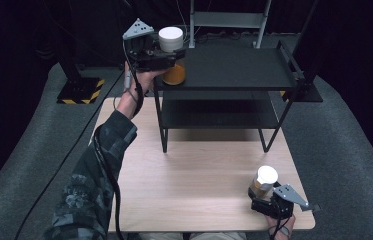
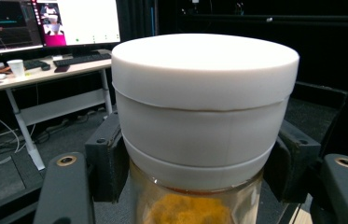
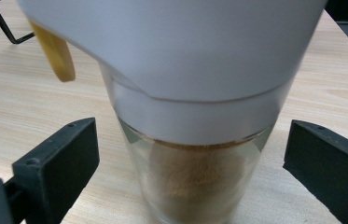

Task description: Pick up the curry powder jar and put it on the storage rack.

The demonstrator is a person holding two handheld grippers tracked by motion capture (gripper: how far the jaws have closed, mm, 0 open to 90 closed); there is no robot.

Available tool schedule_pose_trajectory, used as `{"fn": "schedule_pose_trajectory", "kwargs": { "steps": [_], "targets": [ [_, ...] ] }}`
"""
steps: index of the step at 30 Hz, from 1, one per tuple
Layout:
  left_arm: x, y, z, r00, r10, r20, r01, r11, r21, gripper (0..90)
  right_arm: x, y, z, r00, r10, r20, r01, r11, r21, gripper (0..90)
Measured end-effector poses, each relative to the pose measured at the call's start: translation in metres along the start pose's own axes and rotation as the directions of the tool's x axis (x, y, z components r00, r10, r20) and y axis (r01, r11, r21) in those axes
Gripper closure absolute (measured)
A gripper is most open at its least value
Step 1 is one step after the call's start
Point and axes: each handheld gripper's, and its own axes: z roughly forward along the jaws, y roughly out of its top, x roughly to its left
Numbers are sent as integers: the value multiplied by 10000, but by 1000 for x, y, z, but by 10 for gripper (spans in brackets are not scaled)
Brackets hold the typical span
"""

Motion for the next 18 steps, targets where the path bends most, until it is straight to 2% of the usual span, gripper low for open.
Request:
{"fn": "schedule_pose_trajectory", "kwargs": {
  "steps": [3,7,11,14,18],
  "targets": [
    [-3,6,-2,9999,155,-67,-153,9995,262,285,0,0,0,10000,6,-4,-6,10000,1,20],
    [-12,13,-8,9988,380,-305,-360,9975,614,174,0,0,0,10000,14,-8,-14,10000,-7,21],
    [-19,17,-15,9965,620,-562,-567,9942,913,108,0,0,0,10000,17,-8,-17,10000,11,21],
    [-23,19,-22,9942,792,-723,-699,9899,1233,79,0,0,0,10000,11,-8,-11,10000,22,21],
    [-31,16,-30,9893,1190,-841,-1035,9800,1700,55,0,1,0,10000,19,-17,-19,10000,31,20]
  ]
}}
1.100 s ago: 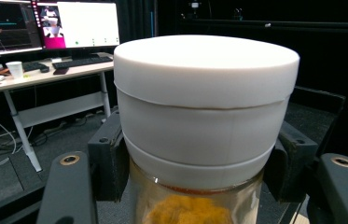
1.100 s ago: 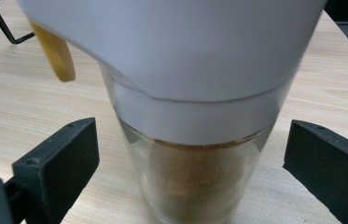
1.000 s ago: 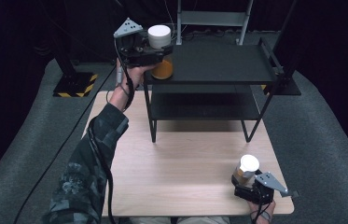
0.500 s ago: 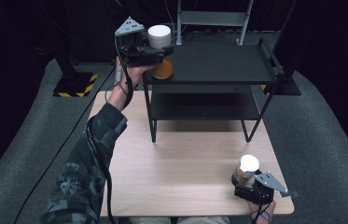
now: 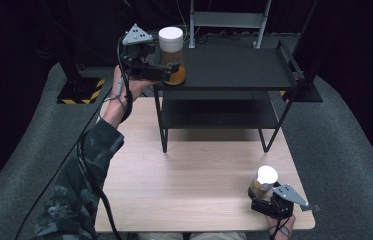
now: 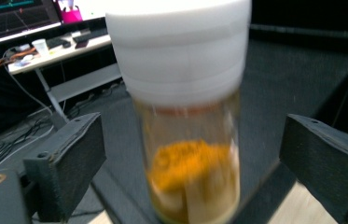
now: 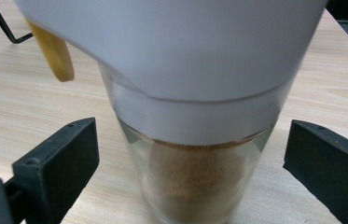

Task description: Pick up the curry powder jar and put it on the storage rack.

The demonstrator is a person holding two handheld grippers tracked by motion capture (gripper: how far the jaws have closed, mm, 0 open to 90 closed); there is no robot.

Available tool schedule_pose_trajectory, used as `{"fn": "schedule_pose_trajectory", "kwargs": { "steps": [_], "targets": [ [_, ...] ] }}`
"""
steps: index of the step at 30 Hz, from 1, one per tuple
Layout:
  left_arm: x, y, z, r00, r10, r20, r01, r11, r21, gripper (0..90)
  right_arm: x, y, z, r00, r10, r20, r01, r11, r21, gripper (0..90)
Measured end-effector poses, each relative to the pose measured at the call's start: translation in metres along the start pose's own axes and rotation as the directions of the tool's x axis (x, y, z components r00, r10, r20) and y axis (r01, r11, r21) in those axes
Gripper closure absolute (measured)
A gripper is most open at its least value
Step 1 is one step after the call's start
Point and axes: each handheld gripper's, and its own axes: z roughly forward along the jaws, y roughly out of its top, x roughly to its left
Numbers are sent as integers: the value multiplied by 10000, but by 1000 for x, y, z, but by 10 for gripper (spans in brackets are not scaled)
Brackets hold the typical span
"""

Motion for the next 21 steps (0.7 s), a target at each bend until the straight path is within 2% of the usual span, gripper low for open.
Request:
{"fn": "schedule_pose_trajectory", "kwargs": {
  "steps": [5,8,12,14,16,18,21],
  "targets": [
    [-4,-17,-11,9996,263,70,-265,9989,389,32,0,1,0,10000,12,12,-12,10000,34,20],
    [-8,-36,-16,9993,356,103,-362,9971,670,27,1,0,0,10000,8,24,-8,10000,-8,21],
    [-9,-65,-18,9993,268,266,-298,9922,1208,19,1,0,0,10000,-8,29,8,10000,21,20],
    [-8,-82,-17,9987,75,508,-157,9867,1616,7,1,0,0,10000,6,40,-6,10000,3,20],
    [-10,-100,-15,9984,-10,574,-106,9795,2012,4,1,0,-1,10000,2,47,-2,10000,-22,20],
    [-10,-121,-13,9970,-298,708,123,9719,2352,3,1,0,0,10000,-8,35,8,10000,-10,20],
    [-14,-152,-10,9960,-592,665,382,9590,2809,3,1,0,0,10000,-8,36,8,10000,-21,20]
  ]
}}
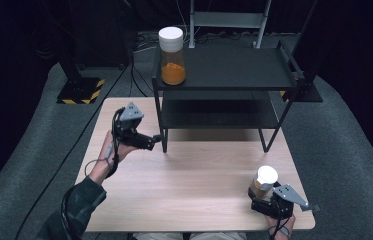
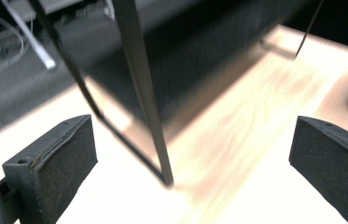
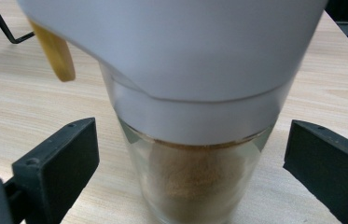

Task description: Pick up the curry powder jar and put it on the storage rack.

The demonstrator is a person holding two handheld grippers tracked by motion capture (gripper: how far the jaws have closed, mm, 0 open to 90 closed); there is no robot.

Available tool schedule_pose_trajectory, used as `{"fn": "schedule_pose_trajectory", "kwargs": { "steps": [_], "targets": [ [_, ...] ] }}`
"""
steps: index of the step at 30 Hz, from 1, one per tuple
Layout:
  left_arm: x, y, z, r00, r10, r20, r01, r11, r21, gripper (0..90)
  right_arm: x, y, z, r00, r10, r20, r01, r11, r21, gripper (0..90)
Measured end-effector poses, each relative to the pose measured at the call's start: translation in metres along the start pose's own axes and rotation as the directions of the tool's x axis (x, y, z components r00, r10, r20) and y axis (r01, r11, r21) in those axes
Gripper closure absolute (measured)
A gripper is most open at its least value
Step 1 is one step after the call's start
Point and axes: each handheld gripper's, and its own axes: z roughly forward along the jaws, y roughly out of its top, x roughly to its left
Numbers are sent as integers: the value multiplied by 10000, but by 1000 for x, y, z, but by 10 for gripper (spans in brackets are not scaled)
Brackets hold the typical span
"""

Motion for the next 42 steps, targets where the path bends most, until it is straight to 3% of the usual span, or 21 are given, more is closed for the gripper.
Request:
{"fn": "schedule_pose_trajectory", "kwargs": {
  "steps": [6,10,16,20,27,35,42],
  "targets": [
    [-2,-49,17,9982,-576,177,560,9951,813,3,0,0,0,10000,-2,2,2,10000,7,20],
    [-6,-74,22,9957,-918,97,903,9905,1033,3,0,1,0,10000,-29,-16,29,10000,41,20],
    [-15,-107,32,9906,-1369,-4,1356,9800,1455,3,1,1,0,10000,-39,13,39,10000,54,19],
    [-23,-122,36,9871,-1564,-333,1597,9748,1559,3,0,1,0,10000,-62,-19,62,10000,48,18],
    [-29,-136,38,9829,-1776,-480,1832,9694,1636,3,1,1,1,10000,-89,-28,89,9999,65,17],
    [-30,-142,46,9820,-1834,-455,1887,9645,1850,3,2,1,1,9999,-135,9,135,9999,60,17],
    [-37,-148,48,9824,-1770,-601,1845,9697,1604,0,2,2,1,9998,-184,13,184,9998,101,18]
  ]
}}
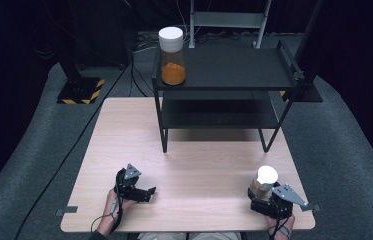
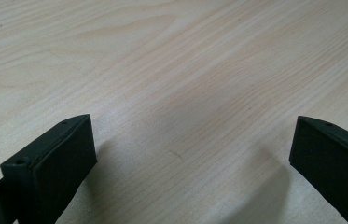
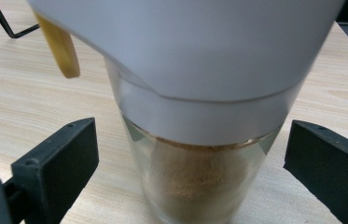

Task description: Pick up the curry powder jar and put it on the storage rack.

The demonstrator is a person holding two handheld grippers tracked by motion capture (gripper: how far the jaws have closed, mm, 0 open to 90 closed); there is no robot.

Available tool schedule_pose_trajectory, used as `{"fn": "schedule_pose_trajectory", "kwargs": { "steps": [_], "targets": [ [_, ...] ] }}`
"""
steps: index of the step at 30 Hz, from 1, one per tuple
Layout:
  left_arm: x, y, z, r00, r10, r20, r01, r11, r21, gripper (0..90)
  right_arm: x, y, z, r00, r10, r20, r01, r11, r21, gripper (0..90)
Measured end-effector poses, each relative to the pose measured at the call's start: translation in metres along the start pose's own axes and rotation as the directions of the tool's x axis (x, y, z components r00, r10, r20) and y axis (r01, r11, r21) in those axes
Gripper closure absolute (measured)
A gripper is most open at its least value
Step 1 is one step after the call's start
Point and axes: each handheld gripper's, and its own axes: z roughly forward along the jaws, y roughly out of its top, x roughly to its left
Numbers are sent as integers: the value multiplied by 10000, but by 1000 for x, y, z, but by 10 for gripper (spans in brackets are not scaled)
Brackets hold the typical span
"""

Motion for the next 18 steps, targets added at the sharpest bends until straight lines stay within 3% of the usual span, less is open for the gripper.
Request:
{"fn": "schedule_pose_trajectory", "kwargs": {
  "steps": [5,18],
  "targets": [
    [-10,3,2,9987,354,-367,-347,9992,188,0,0,0,0,10000,-15,0,15,10000,-10,18],
    [-12,3,1,9987,217,-468,-207,9996,213,0,1,1,0,10000,17,41,-17,10000,35,18]
  ]
}}
